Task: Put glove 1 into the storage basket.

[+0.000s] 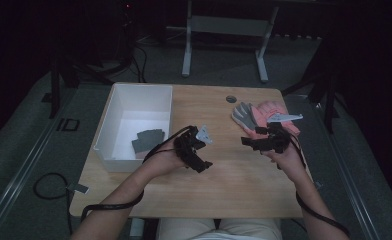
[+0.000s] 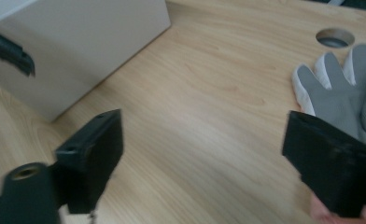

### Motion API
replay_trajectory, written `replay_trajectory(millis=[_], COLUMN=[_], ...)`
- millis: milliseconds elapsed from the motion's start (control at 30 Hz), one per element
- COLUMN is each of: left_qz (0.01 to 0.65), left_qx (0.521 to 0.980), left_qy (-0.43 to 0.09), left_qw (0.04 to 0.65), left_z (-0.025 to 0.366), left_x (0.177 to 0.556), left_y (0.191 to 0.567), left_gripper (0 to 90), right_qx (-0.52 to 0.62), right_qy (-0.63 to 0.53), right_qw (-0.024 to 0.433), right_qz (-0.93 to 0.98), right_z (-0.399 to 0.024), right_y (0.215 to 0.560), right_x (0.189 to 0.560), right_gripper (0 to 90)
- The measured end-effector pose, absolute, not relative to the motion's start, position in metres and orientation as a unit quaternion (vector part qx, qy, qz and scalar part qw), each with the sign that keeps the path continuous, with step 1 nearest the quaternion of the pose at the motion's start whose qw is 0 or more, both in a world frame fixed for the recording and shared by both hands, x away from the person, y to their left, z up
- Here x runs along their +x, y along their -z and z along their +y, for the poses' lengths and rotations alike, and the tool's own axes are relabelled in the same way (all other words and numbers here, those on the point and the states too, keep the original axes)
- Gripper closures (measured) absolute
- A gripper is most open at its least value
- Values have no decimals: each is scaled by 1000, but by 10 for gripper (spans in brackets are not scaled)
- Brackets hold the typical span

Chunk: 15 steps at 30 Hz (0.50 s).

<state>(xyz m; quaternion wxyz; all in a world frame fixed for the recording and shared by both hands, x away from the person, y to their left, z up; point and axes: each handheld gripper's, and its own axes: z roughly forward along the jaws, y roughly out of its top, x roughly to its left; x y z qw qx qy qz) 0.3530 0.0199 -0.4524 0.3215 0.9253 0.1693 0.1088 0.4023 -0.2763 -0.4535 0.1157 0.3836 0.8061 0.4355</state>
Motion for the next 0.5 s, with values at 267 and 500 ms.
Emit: replay_trajectory(millis=[267,500], left_qz=[197,225], left_qx=[920,896], left_qy=[-83,-124], left_qw=[327,362], left_z=[11,12], left_x=[348,330], left_y=[483,511], left_gripper=[21,15], right_qx=[409,427], right_qy=[-401,-387], right_qw=[148,171], right_qz=[806,799], right_z=[-302,-312], right_y=[464,464], right_x=[405,418], right_gripper=[443,539])
